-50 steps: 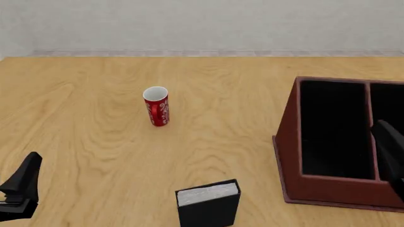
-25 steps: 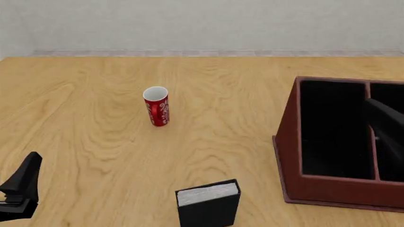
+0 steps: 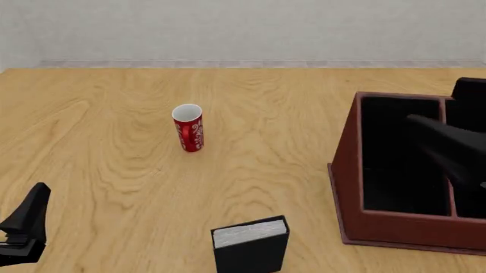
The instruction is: Pick up the book and place it in the left compartment of the caddy.
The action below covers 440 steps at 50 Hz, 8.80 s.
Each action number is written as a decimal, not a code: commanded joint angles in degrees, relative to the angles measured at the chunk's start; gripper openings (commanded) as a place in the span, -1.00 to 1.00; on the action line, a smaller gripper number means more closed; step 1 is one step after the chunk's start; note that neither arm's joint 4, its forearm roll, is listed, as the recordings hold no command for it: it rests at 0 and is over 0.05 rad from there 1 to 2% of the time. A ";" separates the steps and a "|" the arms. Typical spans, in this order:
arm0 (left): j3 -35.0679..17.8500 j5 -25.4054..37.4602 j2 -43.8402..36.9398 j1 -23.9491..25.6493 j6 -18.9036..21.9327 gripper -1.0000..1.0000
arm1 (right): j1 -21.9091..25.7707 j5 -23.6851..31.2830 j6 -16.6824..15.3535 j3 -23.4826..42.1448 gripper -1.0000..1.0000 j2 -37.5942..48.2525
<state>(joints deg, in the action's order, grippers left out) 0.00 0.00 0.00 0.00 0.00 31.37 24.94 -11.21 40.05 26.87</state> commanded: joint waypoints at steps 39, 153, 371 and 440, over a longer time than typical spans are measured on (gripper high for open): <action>0.00 0.00 0.00 0.00 0.00 1.00 | 4.95 10.68 -2.99 11.74 1.00 17.91; 0.00 0.00 0.00 0.00 0.00 1.00 | 20.84 13.52 -7.71 13.73 1.00 43.76; 0.00 0.00 0.00 0.00 0.00 1.00 | 13.60 32.63 2.22 29.42 -1.00 30.25; 0.00 0.00 0.00 0.00 0.00 1.00 | -9.04 41.41 0.59 27.74 -1.00 16.35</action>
<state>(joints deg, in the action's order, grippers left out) 0.00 0.00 0.00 0.00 0.00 25.70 67.16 -12.74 68.96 44.56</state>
